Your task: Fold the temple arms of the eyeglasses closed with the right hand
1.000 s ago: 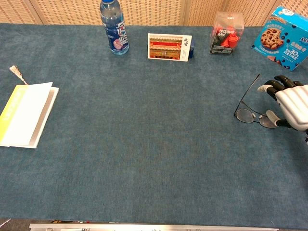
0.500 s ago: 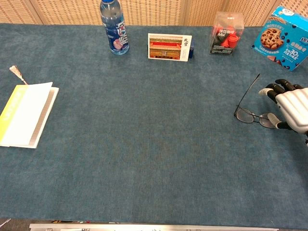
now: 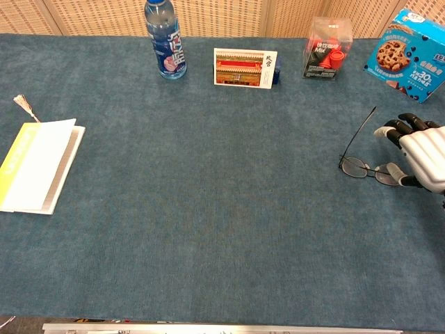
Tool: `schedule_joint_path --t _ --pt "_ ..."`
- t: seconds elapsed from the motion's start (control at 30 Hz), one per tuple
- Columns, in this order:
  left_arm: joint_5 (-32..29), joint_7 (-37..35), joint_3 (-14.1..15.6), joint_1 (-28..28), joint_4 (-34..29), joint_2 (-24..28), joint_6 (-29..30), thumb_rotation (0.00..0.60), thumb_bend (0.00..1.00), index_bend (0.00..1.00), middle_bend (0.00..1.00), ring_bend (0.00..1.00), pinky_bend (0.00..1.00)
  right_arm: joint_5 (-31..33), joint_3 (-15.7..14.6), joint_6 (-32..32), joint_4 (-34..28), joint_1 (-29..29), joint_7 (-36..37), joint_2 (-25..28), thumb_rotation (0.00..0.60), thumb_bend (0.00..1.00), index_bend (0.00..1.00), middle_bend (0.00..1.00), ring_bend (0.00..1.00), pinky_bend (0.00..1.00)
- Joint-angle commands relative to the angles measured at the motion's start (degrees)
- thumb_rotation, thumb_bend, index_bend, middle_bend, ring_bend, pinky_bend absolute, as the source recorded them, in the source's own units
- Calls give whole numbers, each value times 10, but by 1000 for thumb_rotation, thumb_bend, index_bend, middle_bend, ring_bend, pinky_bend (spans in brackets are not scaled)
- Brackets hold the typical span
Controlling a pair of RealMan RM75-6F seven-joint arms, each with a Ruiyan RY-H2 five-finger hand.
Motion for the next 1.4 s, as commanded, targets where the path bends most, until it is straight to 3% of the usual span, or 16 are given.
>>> schedule_joint_path --t 0.03,0.33,0.6,0.9,1.2,1.4 --pt "0 2 0 -1 -2 1 0 600 0 558 510 413 536 -7 2 16 -32 -2 -2 18 600 327 272 236 122 303" --pt "3 12 0 -4 -9 -1 -4 600 0 558 510 413 536 -29 11 71 -177 -12 -41 103 600 327 272 236 122 303" --pt "4 25 -1 -7 -19 0 -6 600 0 558 509 414 536 -46 16 98 -253 -18 -49 144 600 327 273 236 122 303" --pt "1 27 0 -4 -21 2 -4 600 0 558 510 413 536 -71 1 81 -294 -9 -10 136 600 339 272 237 122 303" --pt "-2 14 1 0 -14 3 -2 600 0 558 510 413 536 -84 -14 46 -307 7 41 113 600 528 273 242 122 302" --pt "-2 9 2 1 -10 3 -1 600 0 558 509 413 536 -89 -16 38 -300 12 54 102 600 569 273 241 122 302"
